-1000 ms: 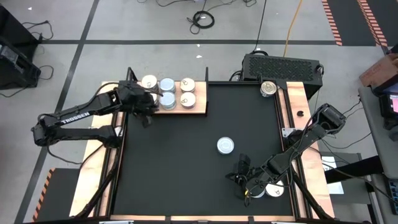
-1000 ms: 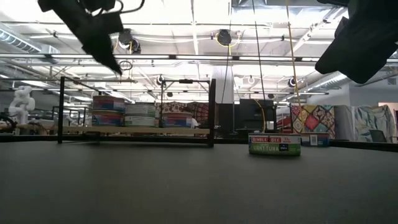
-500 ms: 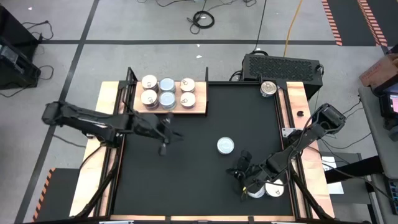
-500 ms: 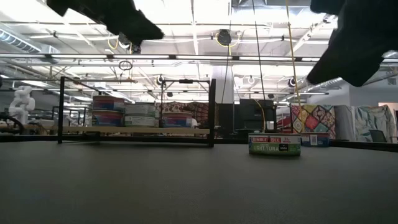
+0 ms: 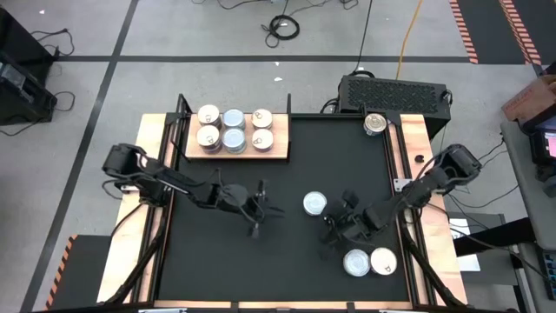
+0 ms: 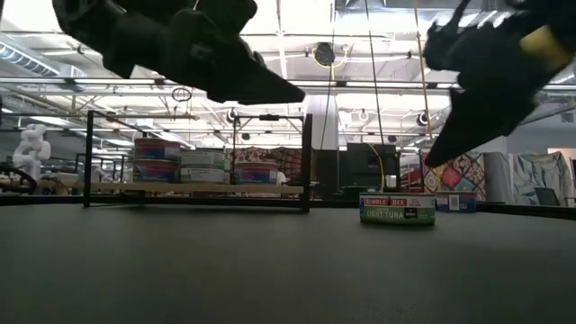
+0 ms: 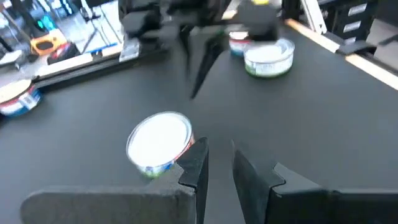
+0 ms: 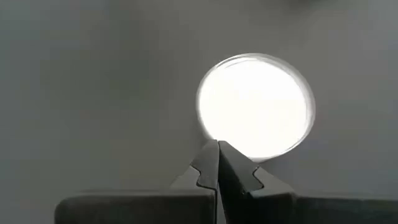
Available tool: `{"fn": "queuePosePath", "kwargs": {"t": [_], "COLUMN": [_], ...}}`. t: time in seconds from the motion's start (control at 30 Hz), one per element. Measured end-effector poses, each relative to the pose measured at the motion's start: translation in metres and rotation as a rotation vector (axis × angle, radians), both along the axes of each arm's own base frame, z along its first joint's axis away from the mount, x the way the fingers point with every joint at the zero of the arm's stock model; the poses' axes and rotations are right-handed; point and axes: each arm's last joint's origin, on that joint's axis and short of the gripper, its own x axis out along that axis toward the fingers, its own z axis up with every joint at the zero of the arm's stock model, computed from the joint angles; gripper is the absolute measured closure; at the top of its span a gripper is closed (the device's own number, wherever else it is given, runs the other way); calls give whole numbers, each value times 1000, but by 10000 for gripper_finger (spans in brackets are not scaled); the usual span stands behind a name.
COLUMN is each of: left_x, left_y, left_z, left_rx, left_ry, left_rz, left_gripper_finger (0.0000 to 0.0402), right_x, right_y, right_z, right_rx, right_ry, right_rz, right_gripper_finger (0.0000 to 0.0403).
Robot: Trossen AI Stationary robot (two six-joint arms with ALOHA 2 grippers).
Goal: Stack canned seafood by type on shelf
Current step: Stack the blue tuna can on top of the blue tuna on the shelf
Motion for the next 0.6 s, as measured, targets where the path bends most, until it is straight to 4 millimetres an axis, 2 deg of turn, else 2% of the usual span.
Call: {"fn": "queuePosePath", "kwargs": {"t": [0.17,0.33,0.43,0.6], "left_x": [7,9,10,11], "left_y": [-3,4,9,17], "left_z": [-6,-6,-5,-5], "left_rx": [-12,1,-2,0], "left_ry": [-68,-75,-93,-93], "left_rz": [-4,60,75,101], "left_gripper_finger": [329,329,329,329], "right_x": [8,10,2,-25], "right_y": [-37,-84,-119,-180], "right_z": [3,16,26,43], "right_rx": [-80,-115,-129,-116], "right_ry": [91,195,250,317], "right_rz": [-45,-35,-113,-327], "right_gripper_finger": [403,403,403,403]}}
